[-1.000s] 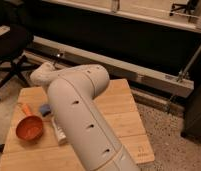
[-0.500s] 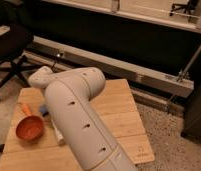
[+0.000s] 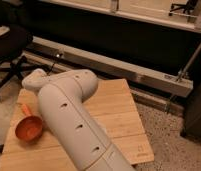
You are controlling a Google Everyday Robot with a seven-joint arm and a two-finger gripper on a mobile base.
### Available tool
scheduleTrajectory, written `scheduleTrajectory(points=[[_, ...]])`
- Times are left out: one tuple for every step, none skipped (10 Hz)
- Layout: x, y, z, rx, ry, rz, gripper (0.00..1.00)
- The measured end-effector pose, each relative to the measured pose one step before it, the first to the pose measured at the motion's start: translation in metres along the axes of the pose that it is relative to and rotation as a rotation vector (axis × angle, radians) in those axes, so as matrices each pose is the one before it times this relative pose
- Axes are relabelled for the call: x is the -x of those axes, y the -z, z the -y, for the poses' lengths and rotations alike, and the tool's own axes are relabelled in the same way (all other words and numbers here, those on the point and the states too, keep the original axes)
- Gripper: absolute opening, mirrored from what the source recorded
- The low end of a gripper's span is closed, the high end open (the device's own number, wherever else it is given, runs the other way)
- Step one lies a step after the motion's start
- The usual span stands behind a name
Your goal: Place the white sponge in the ceramic bowl
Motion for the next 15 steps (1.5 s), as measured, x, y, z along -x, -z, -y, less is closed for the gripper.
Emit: scheduleTrajectory(points=[[0.00558, -0.00014, 0.00206, -0.00155, 0.00474, -0.01208, 0.14], [0.00565, 0.00143, 0.00228, -0.00973, 0.00456, -0.0109, 0.05], [0.0075, 0.00474, 0.00197, -0.01959, 0.00947, -0.01289, 0.0], [0.0098, 0.00435, -0.00086, -0.02174, 0.01521, -0.02233, 0.0], [0.00401, 0.00591, -0.00447, -0.02863, 0.0046, -0.02822, 0.0], [0.00617, 0.01025, -0.00289, -0.03, -0.0031, -0.02484, 0.0], [0.00113, 0.0102, -0.00211, -0.0318, -0.00983, -0.03151, 0.0], [-0.0048, 0.00615, -0.00565, -0.02433, -0.02079, -0.04232, 0.0], [-0.00017, 0.00858, -0.00163, -0.03979, -0.02133, -0.03405, 0.0], [0.00196, 0.01296, 0.00357, -0.05813, -0.03181, -0.01862, 0.0], [0.00705, 0.01933, 0.00718, -0.07692, -0.04273, -0.00234, 0.0], [0.00705, 0.01949, 0.00675, -0.07014, -0.04055, 0.00205, 0.0], [0.00526, 0.01502, 0.00463, -0.05223, -0.03407, 0.00007, 0.0], [0.00386, 0.01731, 0.00669, -0.06305, -0.05268, -0.00627, 0.0], [-0.00184, 0.01259, 0.00412, -0.04483, -0.05826, -0.01311, 0.0]])
